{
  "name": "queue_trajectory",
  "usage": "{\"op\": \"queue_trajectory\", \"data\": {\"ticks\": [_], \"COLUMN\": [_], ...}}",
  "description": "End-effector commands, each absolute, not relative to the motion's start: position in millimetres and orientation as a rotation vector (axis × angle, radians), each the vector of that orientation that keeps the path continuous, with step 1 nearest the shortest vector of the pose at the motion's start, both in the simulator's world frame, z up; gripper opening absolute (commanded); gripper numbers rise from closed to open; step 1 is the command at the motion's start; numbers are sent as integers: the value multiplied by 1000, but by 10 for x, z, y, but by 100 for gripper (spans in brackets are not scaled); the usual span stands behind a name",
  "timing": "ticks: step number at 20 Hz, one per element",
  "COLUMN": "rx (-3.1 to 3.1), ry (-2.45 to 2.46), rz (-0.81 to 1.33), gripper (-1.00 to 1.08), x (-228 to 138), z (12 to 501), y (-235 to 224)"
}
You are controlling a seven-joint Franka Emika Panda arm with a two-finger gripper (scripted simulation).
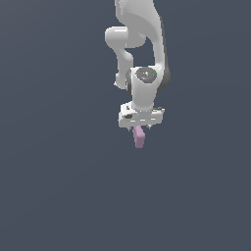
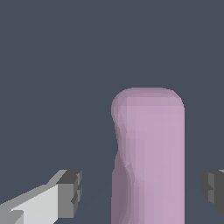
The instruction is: Pick up the object and move it to a goal position.
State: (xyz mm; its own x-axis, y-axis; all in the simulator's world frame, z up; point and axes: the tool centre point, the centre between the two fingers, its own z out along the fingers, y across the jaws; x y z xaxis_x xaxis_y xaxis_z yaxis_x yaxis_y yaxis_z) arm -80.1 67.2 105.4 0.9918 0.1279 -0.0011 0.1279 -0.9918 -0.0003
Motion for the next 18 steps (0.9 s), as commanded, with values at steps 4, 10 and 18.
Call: {"op": "queue_trajectory", "data": {"ticks": [4,10,18], "rx": [-3135,-3135,-3135], "ry": [-201,-201,-202], "rz": [0,0,-1], "gripper": [100,-100,-100], "x": [-794,-794,-795], "z": [957,957,978], "y": [673,673,647]}}
